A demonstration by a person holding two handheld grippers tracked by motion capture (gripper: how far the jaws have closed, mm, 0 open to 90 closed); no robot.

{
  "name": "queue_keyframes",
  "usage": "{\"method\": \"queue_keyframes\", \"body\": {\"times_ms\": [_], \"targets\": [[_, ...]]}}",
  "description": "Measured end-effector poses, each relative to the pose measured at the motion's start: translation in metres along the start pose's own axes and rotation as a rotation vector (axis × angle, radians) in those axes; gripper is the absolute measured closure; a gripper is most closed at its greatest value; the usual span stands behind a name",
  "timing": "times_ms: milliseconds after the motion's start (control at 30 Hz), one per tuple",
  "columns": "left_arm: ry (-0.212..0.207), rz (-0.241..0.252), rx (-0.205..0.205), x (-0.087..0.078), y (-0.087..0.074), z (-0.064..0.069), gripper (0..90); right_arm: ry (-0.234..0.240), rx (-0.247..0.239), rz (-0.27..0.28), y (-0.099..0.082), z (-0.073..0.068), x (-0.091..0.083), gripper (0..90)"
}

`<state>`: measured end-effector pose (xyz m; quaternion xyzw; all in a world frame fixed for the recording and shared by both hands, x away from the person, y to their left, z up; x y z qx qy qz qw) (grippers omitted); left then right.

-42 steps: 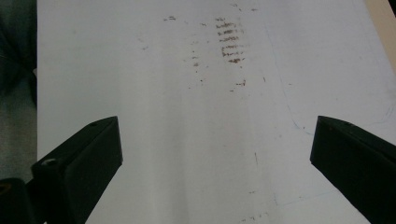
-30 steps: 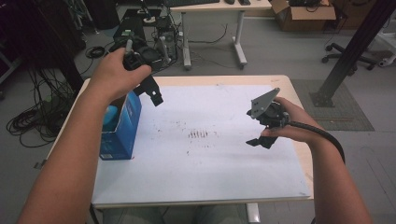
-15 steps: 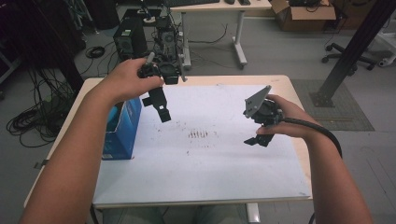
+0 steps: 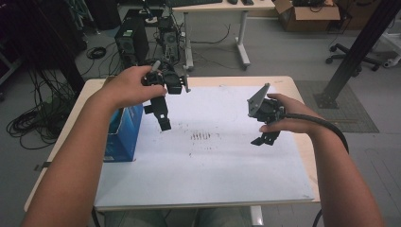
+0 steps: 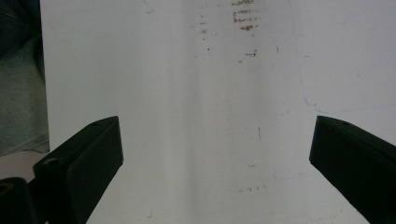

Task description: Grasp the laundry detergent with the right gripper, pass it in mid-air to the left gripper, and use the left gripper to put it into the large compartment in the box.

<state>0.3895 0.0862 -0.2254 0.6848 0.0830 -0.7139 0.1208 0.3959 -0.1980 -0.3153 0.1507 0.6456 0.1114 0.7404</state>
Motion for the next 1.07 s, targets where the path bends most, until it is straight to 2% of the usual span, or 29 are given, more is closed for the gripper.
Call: {"method": "queue_keyframes", "body": {"times_ms": [333, 733, 1067], "targets": [[0.001, 0.015, -0.02, 0.0006, -0.0001, -0.0013, 4.5, -0.011, -0.015, 0.008, 0.0049, 0.0038, -0.0052, 2.7], [0.006, 0.03, -0.016, -0.0009, 0.0002, 0.0011, 4.3, -0.016, -0.007, 0.008, 0.0043, -0.0006, -0.0065, 2.8], [0.004, 0.036, -0.034, -0.0032, -0.0026, -0.0019, 4.6, -0.008, -0.019, 0.019, 0.01, -0.0028, -0.0075, 2.8]]}}
Point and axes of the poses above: each handheld gripper's, and its own axes: x roughly forward along the jaws, y roughly out of its top, z roughly to its right, the point moved 3 cm from there along x, roughly forward along the jaws, and after that the axes turned 1 degree about -y, right-handed, at the moved point
